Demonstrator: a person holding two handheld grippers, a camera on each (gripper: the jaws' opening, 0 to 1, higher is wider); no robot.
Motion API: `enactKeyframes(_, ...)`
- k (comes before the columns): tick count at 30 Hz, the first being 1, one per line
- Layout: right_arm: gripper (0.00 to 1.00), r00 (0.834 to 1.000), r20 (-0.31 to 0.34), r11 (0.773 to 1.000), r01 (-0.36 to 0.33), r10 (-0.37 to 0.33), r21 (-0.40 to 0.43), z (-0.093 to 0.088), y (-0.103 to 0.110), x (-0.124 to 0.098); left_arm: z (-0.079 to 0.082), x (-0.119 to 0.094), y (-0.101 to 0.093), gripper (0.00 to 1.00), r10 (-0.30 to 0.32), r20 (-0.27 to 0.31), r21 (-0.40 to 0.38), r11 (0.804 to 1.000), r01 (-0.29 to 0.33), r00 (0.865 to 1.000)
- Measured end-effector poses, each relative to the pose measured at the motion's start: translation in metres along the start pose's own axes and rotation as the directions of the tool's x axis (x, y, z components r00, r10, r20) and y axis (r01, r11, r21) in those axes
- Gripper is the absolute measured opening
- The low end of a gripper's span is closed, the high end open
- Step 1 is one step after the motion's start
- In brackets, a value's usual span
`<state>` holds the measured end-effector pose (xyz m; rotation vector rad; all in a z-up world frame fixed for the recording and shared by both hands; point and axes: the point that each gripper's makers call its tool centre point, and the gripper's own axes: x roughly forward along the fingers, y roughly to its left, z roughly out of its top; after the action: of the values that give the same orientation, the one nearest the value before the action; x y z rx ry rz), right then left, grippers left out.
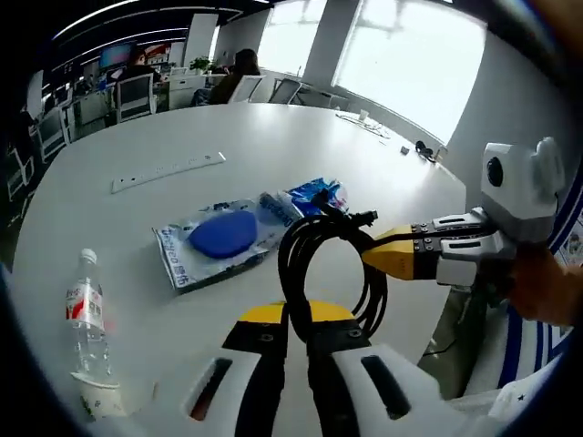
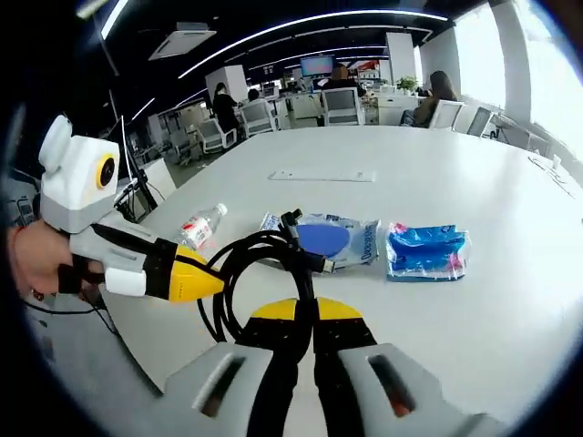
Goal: Arrange the tabletop items into an orderly group along one side of the table until the central work area is clear of visible clutter.
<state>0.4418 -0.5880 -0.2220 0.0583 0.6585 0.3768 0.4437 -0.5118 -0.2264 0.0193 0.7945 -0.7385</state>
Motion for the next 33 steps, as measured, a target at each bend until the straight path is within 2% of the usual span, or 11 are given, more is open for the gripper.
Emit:
enactKeyframes(11, 0.02, 0.996, 0.003, 0.995, 0.090, -0.090, 0.035, -0.005, -0.059, -0.029, 0.019, 0.043, -0.050, 0.04, -0.093, -0.027, 0.040, 0.995, 0.094, 0.995)
enactKeyframes(17, 0.02, 0.994, -0.016, 0.992, 0.112, -0.112, 0.062, -0.011, -0.089, -0.031, 0.025, 0.067, -0.065, 0.04, -0.116, -0.054, 0.040, 0.992, 0.118, 0.992)
enactKeyframes(25, 0.02, 0.992, -0.067, 0.990, 0.112, -0.107, 0.087, -0.022, -0.122, -0.013, 0.023, 0.103, -0.069, 0.04, -0.117, -0.105, 0.022, 0.992, 0.120, 0.988)
enactKeyframes(33, 0.02, 0.990, -0.109, 0.990, 0.096, -0.085, 0.102, -0.032, -0.139, 0.005, 0.015, 0.131, -0.064, 0.04, -0.109, -0.159, -0.012, 0.994, 0.109, 0.981)
